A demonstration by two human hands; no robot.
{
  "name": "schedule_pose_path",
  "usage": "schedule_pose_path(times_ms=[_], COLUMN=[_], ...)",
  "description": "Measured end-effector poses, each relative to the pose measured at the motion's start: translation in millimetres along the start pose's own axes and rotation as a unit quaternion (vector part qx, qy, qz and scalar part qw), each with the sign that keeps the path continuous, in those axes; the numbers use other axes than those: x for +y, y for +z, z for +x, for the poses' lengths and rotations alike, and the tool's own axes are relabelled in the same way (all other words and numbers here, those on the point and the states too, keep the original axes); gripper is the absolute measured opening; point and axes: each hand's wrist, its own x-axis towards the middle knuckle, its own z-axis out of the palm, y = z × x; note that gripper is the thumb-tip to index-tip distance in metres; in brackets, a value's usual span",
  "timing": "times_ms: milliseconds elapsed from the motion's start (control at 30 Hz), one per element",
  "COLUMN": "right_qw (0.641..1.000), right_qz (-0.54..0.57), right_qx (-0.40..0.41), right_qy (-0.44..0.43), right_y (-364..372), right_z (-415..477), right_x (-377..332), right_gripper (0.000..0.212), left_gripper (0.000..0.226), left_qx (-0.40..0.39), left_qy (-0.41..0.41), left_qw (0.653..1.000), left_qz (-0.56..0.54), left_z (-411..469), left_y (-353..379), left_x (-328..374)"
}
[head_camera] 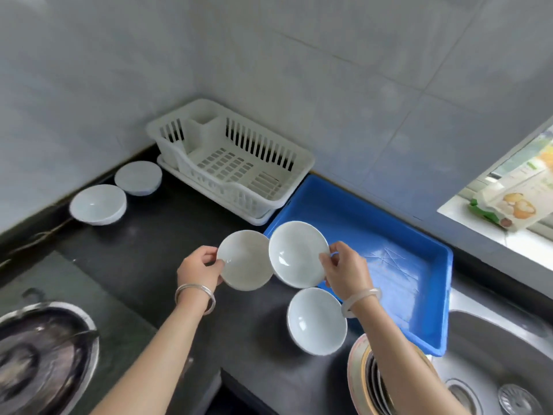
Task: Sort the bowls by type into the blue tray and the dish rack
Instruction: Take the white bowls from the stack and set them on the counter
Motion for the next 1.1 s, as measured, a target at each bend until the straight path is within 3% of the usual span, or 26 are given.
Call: schedule_pose_path(times_ms=[400, 733, 1100], right_qw=[0.992, 0.990, 0.988], right_qz=[-0.002, -0.008, -0.010], right_qx=[-0.126, -0.141, -0.142], right_qy=[-0.016, 0.024, 0.062], right_y=[138.8, 228.1, 268.7], right_z=[61.7, 113.2, 132.4], right_x=[-112.3, -161.9, -160.8], right_gripper=[0.009, 0.015, 0.013], left_gripper=[0.022, 0.023, 0.023], left_qx=[0.201, 0.247, 0.266], left_qy=[-0.109, -0.168, -0.170], left_qw=[0.964, 0.936, 0.922], left_qz=[-0.138, -0.184, -0.222], left_z=[76.6, 136.9, 158.5], left_y=[-119.6, -148.6, -147.8], left_x=[-42.2, -60.5, -70.0])
